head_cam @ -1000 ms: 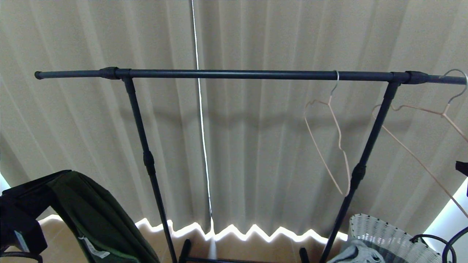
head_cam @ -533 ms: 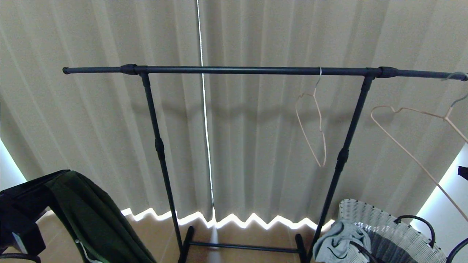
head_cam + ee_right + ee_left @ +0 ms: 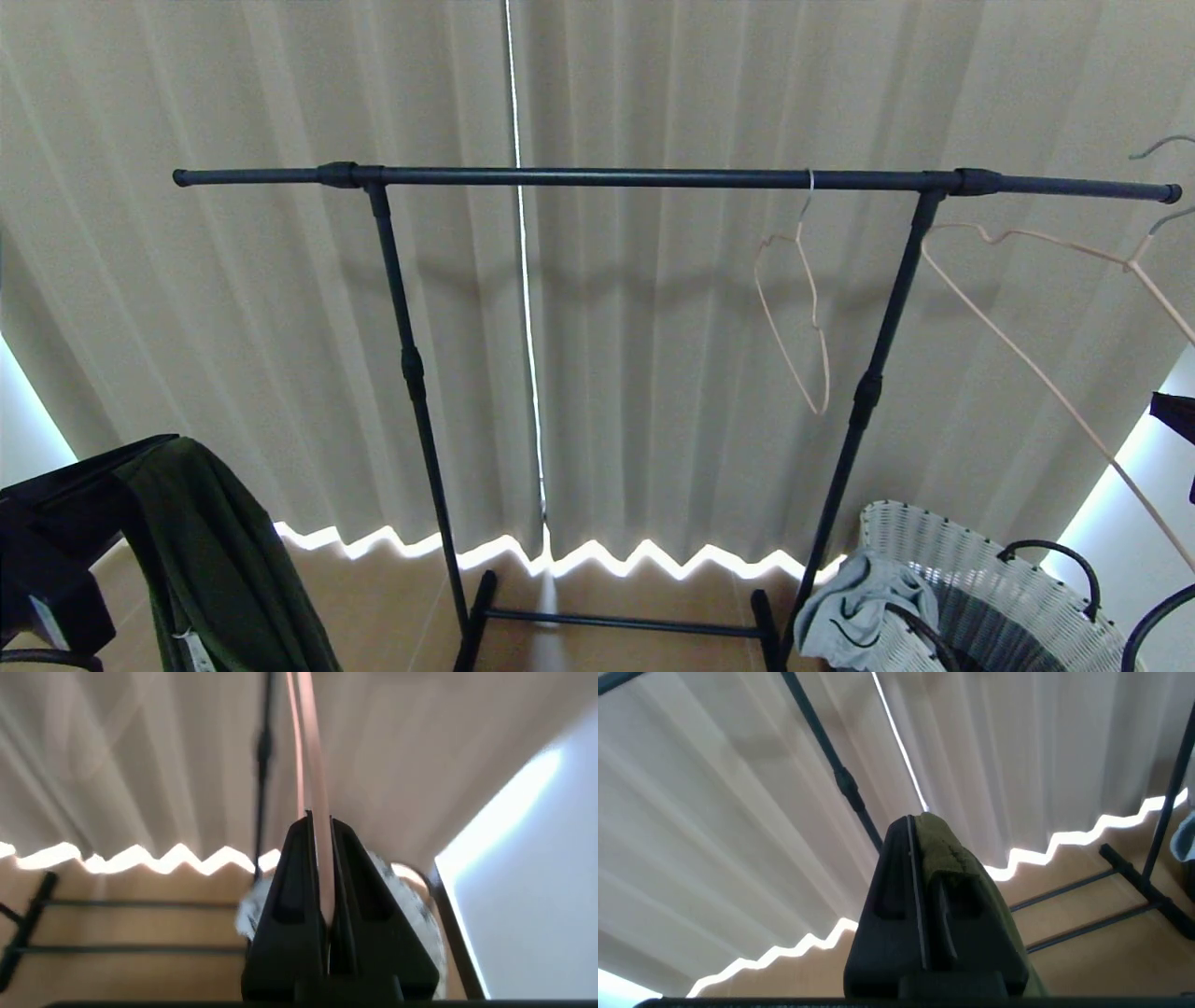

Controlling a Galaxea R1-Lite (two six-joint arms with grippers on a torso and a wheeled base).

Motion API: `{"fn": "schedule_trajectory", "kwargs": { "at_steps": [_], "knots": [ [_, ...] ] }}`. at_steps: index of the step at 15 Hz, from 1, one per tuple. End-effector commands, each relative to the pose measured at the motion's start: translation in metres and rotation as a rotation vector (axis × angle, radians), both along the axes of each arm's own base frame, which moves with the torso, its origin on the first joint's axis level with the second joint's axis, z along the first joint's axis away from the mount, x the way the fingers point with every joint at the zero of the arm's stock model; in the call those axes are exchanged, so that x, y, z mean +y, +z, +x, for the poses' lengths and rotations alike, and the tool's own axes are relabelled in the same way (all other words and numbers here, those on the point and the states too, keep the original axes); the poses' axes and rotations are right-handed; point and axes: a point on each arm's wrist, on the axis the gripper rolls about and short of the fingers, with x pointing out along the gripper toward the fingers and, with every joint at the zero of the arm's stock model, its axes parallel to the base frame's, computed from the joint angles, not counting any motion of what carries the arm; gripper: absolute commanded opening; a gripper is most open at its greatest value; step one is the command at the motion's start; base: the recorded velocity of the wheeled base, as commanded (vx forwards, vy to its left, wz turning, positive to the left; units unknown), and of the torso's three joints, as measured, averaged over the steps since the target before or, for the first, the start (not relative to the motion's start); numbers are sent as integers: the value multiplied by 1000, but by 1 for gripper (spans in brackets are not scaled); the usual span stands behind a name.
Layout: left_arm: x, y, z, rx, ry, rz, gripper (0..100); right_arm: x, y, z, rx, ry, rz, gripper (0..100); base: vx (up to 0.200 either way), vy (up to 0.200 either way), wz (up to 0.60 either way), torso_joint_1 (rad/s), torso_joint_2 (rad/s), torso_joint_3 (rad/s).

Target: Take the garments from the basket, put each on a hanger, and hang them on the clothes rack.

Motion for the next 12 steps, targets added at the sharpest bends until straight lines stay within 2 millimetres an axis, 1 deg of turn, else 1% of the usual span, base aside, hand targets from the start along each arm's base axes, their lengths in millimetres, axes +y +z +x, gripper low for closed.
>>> {"fn": "schedule_trajectory", "kwargs": {
  "at_steps": [1, 2, 3, 6, 8, 12],
  "knots": [
    [0, 0, 0, 0, 0, 0, 0, 9, 2, -9, -40, 71, 1, 0, 0, 0, 0, 0, 0, 0],
    [0, 0, 0, 0, 0, 0, 0, 9, 3, -9, -40, 73, 1, 0, 0, 0, 0, 0, 0, 0],
    [0, 0, 0, 0, 0, 0, 0, 16, 5, -18, -69, 135, 7, 0, 0, 0, 0, 0, 0, 0],
    [0, 0, 0, 2, 0, 1, 0, 25, 10, -28, -111, 232, 29, 0, 0, 0, 0, 0, 0, 0],
    [0, 0, 0, 2, 0, 1, 0, 30, 13, -36, -134, 335, 101, 0, 0, 0, 0, 0, 0, 0],
    [-1, 0, 1, 7, 0, -1, 0, 35, 2, -30, -56, 488, 136, 0, 0, 0, 0, 0, 0, 0]
  ]
}}
